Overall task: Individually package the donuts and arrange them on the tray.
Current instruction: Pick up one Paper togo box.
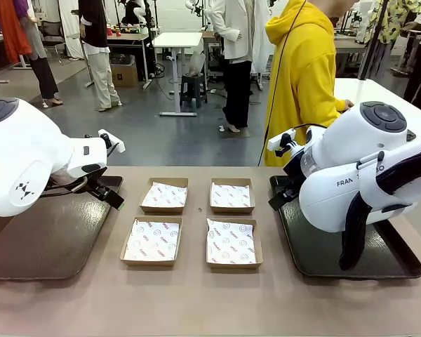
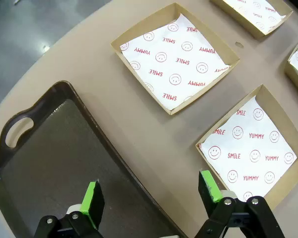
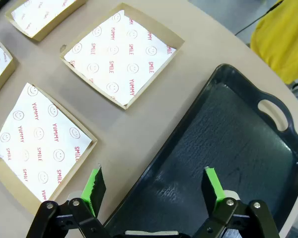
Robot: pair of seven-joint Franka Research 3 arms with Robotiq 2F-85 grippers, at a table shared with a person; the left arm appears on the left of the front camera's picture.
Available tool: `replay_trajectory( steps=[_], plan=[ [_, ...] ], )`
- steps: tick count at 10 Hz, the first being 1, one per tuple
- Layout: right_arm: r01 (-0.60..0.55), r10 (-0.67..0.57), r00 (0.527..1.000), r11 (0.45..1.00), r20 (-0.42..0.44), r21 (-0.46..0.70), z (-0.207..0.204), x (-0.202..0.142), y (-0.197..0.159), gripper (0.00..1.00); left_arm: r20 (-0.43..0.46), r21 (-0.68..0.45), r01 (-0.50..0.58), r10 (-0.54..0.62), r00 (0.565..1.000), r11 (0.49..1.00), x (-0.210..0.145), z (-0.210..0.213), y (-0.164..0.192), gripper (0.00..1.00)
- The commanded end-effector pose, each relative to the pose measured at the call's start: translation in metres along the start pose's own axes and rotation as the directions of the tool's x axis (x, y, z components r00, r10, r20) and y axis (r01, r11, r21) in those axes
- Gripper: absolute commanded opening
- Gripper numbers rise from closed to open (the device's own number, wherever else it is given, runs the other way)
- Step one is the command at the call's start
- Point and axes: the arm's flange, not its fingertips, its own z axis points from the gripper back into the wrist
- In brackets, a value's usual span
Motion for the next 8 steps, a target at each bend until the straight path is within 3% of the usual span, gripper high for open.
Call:
replay_trajectory(
  steps=[1, 6, 7, 8],
  plan=[
    [0.0, 0.0, 1.0, 1.0, 0.0, 0.0, 0.0, 0.0, 0.0, 1.0, 0.0, 0.0, 0.0, 0.0, 1.0, 1.0, 0.0, 0.0, 0.0, 1.0],
    [0.0, 0.0, 1.0, 1.0, 0.0, 0.0, 0.0, 0.0, 0.0, 1.0, 0.0, 0.0, 0.0, 0.0, 1.0, 1.0, 0.0, 0.0, 0.0, 1.0],
    [-0.01, 0.008, 0.999, 0.998, -0.033, -0.055, 0.014, -0.01, 0.011, 1.0, -0.062, -0.009, -0.002, 0.002, 0.998, 1.0, -0.017, 0.013, -0.01, 1.0],
    [-0.039, 0.037, 0.998, 0.999, -0.051, -0.037, 0.036, -0.02, 0.024, 1.0, -0.088, -0.003, 0.046, -0.046, 0.995, 0.999, -0.032, 0.033, -0.021, 1.0]
  ],
)
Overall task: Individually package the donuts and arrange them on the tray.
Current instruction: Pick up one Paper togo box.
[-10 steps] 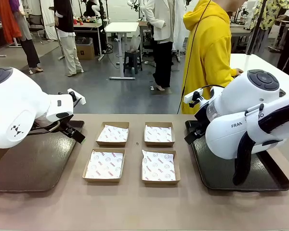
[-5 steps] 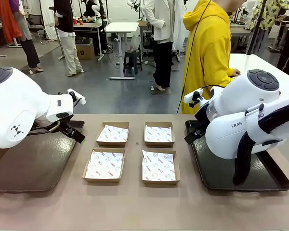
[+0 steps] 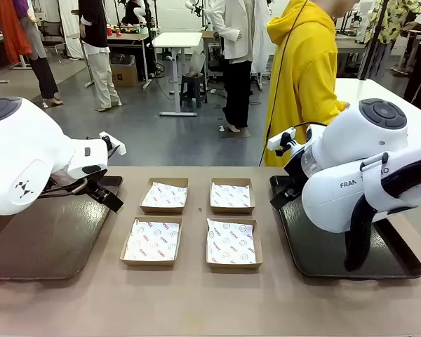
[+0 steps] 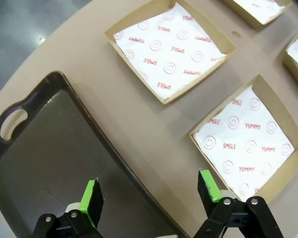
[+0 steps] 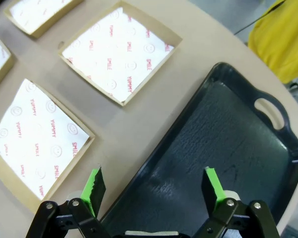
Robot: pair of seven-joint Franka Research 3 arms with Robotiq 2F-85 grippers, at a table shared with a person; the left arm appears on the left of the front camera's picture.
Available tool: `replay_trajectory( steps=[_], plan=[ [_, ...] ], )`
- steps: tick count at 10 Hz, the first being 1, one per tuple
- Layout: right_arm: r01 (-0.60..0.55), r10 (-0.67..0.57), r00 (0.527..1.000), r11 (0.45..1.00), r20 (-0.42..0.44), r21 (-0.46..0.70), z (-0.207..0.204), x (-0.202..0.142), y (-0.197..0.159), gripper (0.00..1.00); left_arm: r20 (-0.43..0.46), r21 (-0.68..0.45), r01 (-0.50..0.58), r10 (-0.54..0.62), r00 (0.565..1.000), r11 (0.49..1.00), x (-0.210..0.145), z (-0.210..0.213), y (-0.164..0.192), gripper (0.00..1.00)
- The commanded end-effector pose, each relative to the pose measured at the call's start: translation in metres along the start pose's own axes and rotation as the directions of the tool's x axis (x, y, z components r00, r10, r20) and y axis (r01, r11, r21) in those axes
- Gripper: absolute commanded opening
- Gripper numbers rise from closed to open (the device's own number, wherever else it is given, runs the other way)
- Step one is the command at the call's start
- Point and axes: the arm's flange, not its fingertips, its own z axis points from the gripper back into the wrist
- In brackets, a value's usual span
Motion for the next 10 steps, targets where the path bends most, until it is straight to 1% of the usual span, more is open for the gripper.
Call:
replay_trajectory(
  steps=[1, 2, 3, 4, 5, 7, 8, 10],
  plan=[
    [-0.035, 0.037, 0.997, 0.999, -0.062, 0.021, 0.056, -0.039, 0.035, 1.0, -0.099, 0.01, 0.083, -0.082, 0.992, 0.996, -0.055, 0.054, -0.026, 1.0],
    [-0.067, 0.069, 0.991, 0.997, -0.111, 0.025, 0.083, -0.056, 0.047, 1.0, -0.134, -0.011, 0.112, -0.113, 0.985, 0.994, -0.077, 0.079, -0.034, 1.0],
    [-0.092, 0.095, 0.984, 0.995, -0.152, 0.027, 0.108, -0.07, 0.058, 1.0, -0.15, -0.032, 0.138, -0.141, 0.979, 0.99, -0.091, 0.101, -0.036, 1.0],
    [-0.116, 0.116, 0.972, 0.993, -0.206, 0.015, 0.134, -0.088, 0.068, 1.0, -0.147, -0.025, 0.136, -0.138, 0.979, 0.99, -0.11, 0.121, -0.041, 1.0],
    [-0.127, 0.123, 0.963, 0.992, -0.24, 0.002, 0.15, -0.103, 0.075, 1.0, -0.127, -0.045, 0.136, -0.14, 0.982, 0.99, -0.12, 0.136, -0.043, 1.0],
    [-0.127, 0.128, 0.959, 0.992, -0.252, 0.018, 0.16, -0.121, 0.081, 1.0, -0.091, -0.043, 0.118, -0.121, 0.988, 0.992, -0.138, 0.151, -0.051, 1.0],
    [-0.131, 0.131, 0.959, 0.991, -0.25, 0.017, 0.156, -0.022, 0.06, 1.0, -0.155, -0.024, 0.128, -0.13, 0.979, 0.992, -0.019, 0.151, -0.024, 1.0],
    [-0.131, 0.131, 0.959, 0.991, -0.25, 0.017, 0.156, -0.022, 0.06, 1.0, -0.155, -0.024, 0.128, -0.13, 0.979, 0.992, -0.019, 0.151, -0.024, 1.0]
  ],
)
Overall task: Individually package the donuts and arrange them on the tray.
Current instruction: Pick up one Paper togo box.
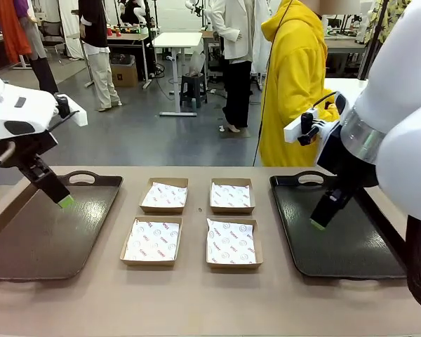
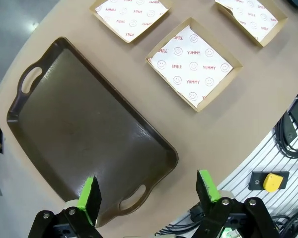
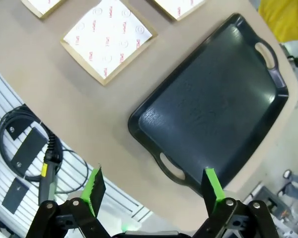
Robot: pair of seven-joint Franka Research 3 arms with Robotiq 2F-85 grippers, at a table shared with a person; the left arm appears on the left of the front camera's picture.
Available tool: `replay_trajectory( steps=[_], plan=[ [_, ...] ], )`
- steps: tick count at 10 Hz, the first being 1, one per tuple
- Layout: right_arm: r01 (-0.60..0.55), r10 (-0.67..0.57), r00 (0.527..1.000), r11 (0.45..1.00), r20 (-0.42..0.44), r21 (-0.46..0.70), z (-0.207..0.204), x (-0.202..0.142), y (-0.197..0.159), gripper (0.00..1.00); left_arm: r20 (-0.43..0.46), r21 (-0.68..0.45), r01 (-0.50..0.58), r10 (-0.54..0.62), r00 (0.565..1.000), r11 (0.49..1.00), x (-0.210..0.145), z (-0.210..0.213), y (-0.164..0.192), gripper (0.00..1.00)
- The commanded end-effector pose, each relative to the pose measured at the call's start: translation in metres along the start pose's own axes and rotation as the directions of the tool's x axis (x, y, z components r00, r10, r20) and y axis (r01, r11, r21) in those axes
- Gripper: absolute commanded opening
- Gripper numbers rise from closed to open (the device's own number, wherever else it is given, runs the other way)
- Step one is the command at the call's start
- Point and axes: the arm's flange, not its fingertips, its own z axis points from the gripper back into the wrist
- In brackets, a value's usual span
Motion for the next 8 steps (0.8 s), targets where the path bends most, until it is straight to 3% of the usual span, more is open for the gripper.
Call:
replay_trajectory(
  steps=[1, 2, 3, 4, 5, 7, 8],
  plan=[
    [0.007, -0.007, 1.0, 1.0, 0.008, -0.002, -0.013, 0.009, -0.005, 1.0, -0.001, 0.007, 0.001, -0.001, 1.0, 1.0, 0.006, -0.013, 0.004, 1.0],
    [0.0, 0.0, 1.0, 1.0, 0.0, 0.0, 0.0, 0.0, 0.0, 1.0, -0.001, 0.007, 0.001, -0.001, 1.0, 1.0, 0.006, -0.013, 0.004, 1.0],
    [0.192, -0.233, 0.965, 0.942, 0.123, 0.276, -0.008, -0.009, -0.024, 1.0, -0.008, -0.005, 0.001, -0.001, 1.0, 1.0, 0.004, -0.009, 0.001, 1.0],
    [0.291, -0.425, 0.887, 0.821, 0.183, 0.492, -0.013, -0.026, -0.044, 1.0, 0.081, -0.24, -0.139, 0.162, 0.983, 0.961, -0.003, -0.005, 0.021, 1.0],
    [0.341, -0.586, 0.787, 0.673, 0.192, 0.656, -0.021, -0.045, -0.064, 1.0, 0.117, -0.422, -0.218, 0.291, 0.949, 0.88, -0.011, -0.003, 0.043, 1.0],
    [0.351, -0.797, 0.593, 0.384, 0.115, 0.854, -0.052, -0.089, -0.102, 1.0, 0.081, -0.714, -0.319, 0.526, 0.846, 0.624, -0.034, -0.013, 0.085, 1.0],
    [0.347, -0.831, 0.553, 0.292, 0.057, 0.891, -0.067, -0.105, -0.114, 1.0, 0.038, -0.797, -0.334, 0.593, 0.804, 0.504, -0.045, -0.022, 0.102, 1.0]
  ],
)
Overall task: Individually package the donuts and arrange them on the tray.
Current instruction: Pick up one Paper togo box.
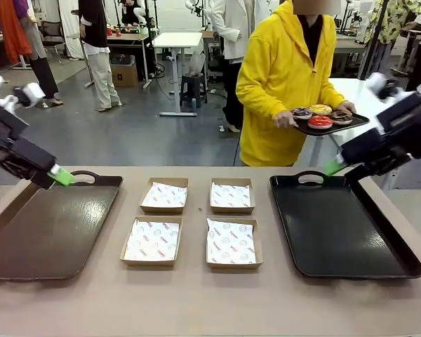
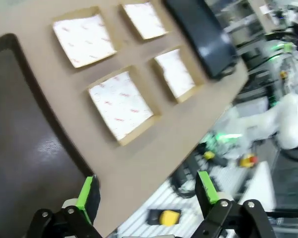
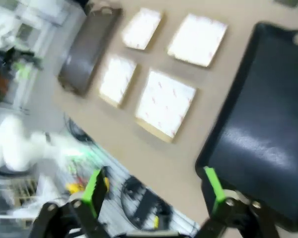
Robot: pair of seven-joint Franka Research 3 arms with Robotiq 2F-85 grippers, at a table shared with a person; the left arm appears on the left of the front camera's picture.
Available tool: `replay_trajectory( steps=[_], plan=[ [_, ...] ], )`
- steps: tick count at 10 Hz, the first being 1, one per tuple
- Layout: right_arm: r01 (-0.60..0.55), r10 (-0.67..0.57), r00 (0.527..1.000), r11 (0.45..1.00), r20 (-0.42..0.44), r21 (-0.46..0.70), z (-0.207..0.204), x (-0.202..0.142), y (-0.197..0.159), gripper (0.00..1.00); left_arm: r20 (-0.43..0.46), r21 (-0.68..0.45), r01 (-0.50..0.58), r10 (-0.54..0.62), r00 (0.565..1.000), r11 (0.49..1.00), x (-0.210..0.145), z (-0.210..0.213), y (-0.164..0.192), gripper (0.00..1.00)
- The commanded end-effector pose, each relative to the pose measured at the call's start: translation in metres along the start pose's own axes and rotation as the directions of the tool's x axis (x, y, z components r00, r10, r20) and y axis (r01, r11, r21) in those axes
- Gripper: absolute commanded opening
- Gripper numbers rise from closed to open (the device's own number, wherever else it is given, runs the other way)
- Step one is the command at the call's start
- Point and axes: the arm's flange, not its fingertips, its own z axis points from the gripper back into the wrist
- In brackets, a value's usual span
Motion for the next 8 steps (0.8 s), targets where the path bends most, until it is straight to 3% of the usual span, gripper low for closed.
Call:
replay_trajectory(
  steps=[1, 4, 8],
  plan=[
    [0.243, -0.321, 0.932, 0.895, 0.165, 0.373, -0.027, -0.066, -0.054, 1.0, 0.071, -0.355, -0.234, 0.275, 0.959, 0.905, -0.004, 0.006, 0.035, 1.0],
    [0.298, -0.392, 0.911, 0.842, 0.13, 0.451, -0.014, -0.086, -0.093, 1.0, 0.081, -0.48, -0.309, 0.392, 0.916, 0.821, -0.028, 0.027, 0.079, 1.0],
    [0.286, -0.369, 0.921, 0.854, 0.12, 0.435, 0.007, -0.105, -0.109, 1.0, 0.072, -0.414, -0.428, 0.498, 0.864, 0.803, -0.058, 0.051, 0.121, 1.0]
  ],
)
